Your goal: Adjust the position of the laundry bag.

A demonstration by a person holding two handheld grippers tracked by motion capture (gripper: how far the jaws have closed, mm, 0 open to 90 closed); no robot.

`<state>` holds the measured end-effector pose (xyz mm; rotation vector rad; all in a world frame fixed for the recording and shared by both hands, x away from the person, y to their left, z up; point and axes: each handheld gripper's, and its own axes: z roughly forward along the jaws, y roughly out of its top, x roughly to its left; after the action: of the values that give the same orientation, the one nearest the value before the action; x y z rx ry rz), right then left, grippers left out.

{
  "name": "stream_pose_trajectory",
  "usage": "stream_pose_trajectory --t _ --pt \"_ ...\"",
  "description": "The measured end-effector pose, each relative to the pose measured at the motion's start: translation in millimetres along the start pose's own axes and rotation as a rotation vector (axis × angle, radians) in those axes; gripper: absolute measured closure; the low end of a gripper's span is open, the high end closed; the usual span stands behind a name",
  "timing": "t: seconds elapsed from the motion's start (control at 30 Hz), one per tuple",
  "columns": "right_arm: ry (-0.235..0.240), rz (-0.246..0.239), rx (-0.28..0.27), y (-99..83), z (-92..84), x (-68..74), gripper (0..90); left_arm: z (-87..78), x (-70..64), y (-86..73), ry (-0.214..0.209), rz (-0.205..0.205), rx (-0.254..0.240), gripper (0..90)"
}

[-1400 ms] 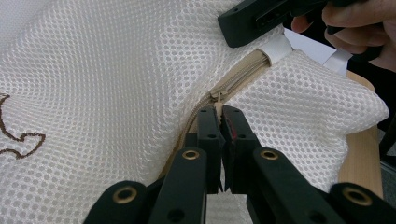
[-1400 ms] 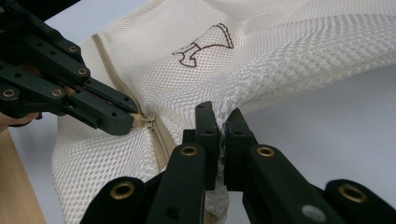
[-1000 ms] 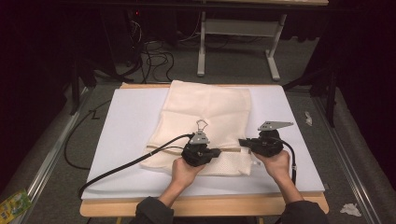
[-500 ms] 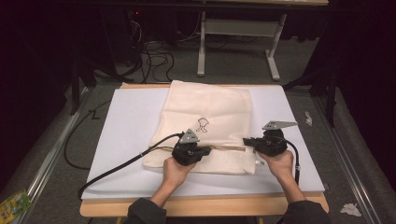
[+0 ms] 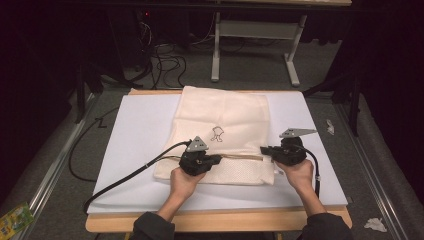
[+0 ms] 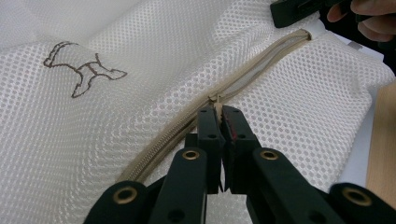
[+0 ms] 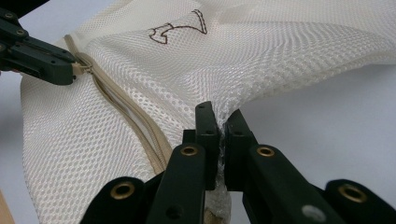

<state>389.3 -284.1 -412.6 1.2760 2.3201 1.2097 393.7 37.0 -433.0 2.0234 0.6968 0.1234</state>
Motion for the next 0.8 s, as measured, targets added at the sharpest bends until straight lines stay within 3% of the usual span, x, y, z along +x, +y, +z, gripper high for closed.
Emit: stream_pose_trajectory --t 0.8 --pt "-0.019 0.003 0.017 -2.0 2.7 -3.5 88.5 -12.3 6.4 -1.4 0.016 -0.008 -0.017 87.2"
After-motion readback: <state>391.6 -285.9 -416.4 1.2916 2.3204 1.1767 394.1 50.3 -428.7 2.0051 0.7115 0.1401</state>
